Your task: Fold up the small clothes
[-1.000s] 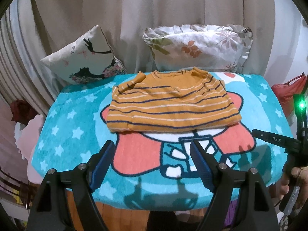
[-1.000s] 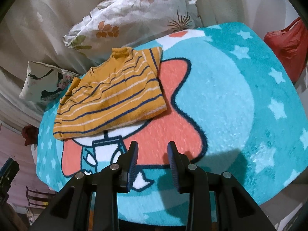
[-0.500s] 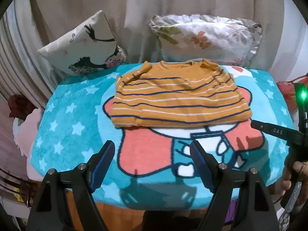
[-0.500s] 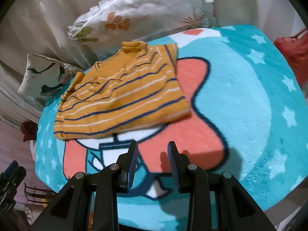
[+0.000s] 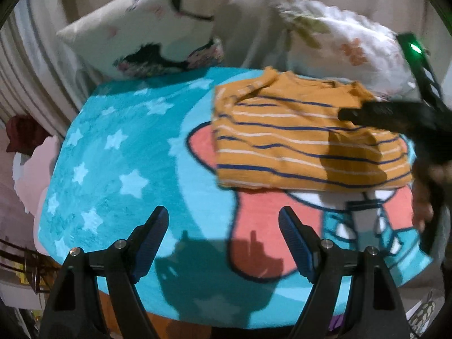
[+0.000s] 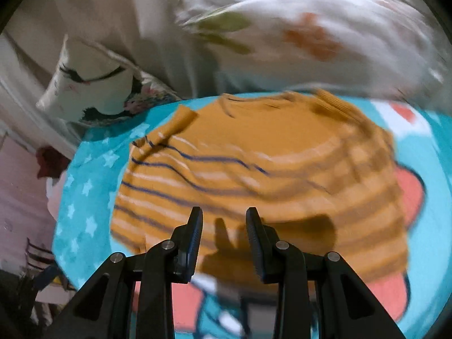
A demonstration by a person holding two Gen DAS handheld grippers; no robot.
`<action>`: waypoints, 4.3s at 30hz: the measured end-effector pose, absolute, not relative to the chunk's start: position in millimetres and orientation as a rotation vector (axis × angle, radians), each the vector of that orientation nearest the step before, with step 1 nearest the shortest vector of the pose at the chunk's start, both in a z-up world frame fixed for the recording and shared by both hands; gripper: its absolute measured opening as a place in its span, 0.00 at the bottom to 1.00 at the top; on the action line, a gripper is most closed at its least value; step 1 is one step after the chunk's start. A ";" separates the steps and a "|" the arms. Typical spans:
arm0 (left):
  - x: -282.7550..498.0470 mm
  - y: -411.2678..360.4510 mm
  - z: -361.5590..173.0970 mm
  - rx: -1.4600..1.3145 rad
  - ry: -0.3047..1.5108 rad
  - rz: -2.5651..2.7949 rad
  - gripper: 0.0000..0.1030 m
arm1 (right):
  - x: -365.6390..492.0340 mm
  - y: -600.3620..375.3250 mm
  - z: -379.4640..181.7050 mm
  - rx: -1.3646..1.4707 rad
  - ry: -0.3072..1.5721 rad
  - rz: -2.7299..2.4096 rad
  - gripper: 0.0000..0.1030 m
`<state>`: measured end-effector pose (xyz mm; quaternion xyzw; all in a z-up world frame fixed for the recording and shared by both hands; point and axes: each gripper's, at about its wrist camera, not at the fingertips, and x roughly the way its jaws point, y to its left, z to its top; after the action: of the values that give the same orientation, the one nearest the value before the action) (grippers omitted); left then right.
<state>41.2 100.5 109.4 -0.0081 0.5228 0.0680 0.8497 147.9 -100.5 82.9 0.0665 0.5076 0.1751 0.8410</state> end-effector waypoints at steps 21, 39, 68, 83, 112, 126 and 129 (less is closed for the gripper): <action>80.6 219.5 66.9 -0.109 1.161 0.250 0.77 | 311.7 101.3 26.4 -0.333 1.158 0.339 0.31; 86.0 214.2 58.4 -0.072 1.196 0.250 0.77 | 226.4 100.7 29.1 -0.234 1.263 0.486 0.57; 66.6 224.5 123.0 -0.135 1.018 0.236 0.77 | 181.0 149.2 -14.0 -0.587 1.123 0.400 0.65; 66.1 226.1 122.3 -0.135 1.025 0.250 0.77 | 173.4 146.5 -5.4 -0.620 1.087 0.405 0.35; 54.5 93.7 99.4 -0.064 1.146 0.285 0.77 | 193.8 -157.5 79.8 0.404 1.031 0.413 0.19; 94.1 -2.2 76.1 -0.079 1.194 0.081 0.77 | 179.8 -310.4 35.9 0.510 1.013 0.225 0.19; 108.2 -16.4 71.1 -0.091 1.200 0.038 0.77 | 184.5 -324.3 22.9 0.521 1.061 0.259 0.24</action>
<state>108.2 -16.4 71.1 -0.0427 0.5643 0.0179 0.8243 184.5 -324.3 22.9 0.2449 0.4988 0.1216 0.8224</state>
